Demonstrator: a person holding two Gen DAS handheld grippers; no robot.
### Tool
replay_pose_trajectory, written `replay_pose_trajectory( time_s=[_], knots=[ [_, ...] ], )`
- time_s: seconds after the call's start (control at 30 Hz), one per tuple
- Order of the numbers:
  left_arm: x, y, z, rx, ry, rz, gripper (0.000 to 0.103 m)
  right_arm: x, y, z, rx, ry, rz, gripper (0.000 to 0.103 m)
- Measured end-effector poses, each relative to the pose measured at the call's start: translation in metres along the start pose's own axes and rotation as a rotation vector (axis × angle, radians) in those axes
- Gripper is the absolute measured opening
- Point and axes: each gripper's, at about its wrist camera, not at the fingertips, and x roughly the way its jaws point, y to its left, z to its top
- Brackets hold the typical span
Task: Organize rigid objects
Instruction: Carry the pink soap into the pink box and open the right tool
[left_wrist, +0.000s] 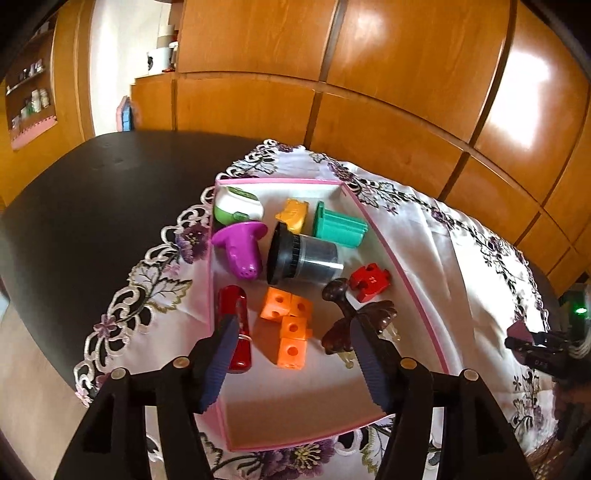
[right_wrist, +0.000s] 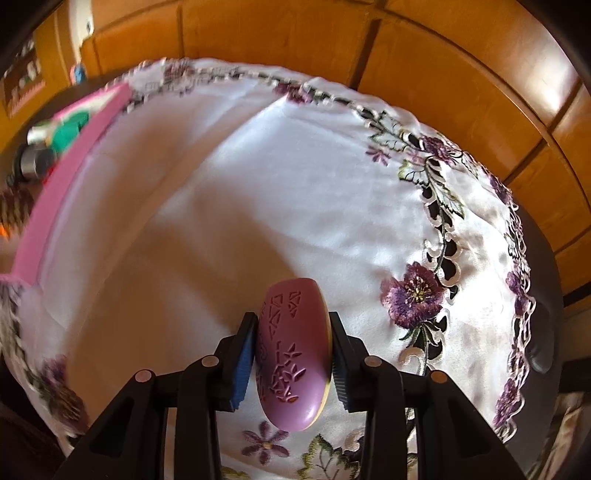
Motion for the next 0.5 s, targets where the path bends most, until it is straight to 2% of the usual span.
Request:
replay_pose_trajectory(
  time_s=[0.13, 0.3, 0.4, 0.5],
  knots=[
    [-0.003, 0.007, -0.001, -0.015, -0.01, 0.016, 0.068, -0.021, 0.018, 0.018, 0.032, -0.07, 0.097, 0.036],
    [-0.01, 0.011, -0.001, -0.015, -0.034, 0.021, 0.068, -0.048, 0.084, 0.054, -0.062, -0.185, 0.228, 0.036],
    [-0.014, 0.015, -0.001, -0.027, -0.043, 0.021, 0.068, -0.052, 0.127, 0.074, -0.129, -0.22, 0.28, 0.036],
    [-0.015, 0.02, -0.001, -0.038, -0.045, 0.021, 0.068, -0.042, 0.163, 0.093, -0.165, -0.215, 0.318, 0.036]
  ],
)
